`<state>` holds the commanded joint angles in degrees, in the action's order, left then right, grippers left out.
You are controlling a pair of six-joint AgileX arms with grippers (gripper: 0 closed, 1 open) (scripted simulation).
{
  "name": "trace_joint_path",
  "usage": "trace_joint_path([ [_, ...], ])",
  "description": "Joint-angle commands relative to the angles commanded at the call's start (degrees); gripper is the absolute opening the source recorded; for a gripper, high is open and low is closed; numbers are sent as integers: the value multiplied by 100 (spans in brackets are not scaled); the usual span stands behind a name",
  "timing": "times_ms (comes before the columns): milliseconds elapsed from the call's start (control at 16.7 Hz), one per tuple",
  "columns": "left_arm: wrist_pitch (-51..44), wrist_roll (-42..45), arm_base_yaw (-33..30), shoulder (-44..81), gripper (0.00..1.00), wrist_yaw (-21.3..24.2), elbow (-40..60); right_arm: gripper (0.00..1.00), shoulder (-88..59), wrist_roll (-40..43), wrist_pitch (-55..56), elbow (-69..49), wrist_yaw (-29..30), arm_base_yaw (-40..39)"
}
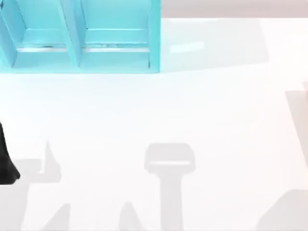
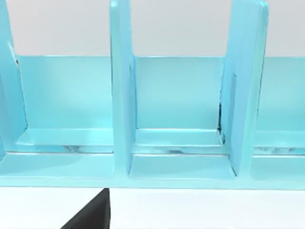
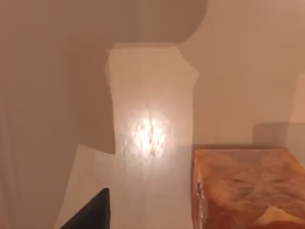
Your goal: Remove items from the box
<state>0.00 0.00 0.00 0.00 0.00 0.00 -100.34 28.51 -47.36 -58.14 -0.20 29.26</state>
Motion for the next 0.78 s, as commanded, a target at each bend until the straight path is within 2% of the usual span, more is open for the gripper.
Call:
trace_joint_path([
  [300, 0, 0, 0, 0, 100, 0, 0, 100, -86, 19, 132, 105, -2, 19],
  [780, 0, 0, 0, 0, 100, 0, 0, 40, -86, 19, 132, 105, -2, 19],
])
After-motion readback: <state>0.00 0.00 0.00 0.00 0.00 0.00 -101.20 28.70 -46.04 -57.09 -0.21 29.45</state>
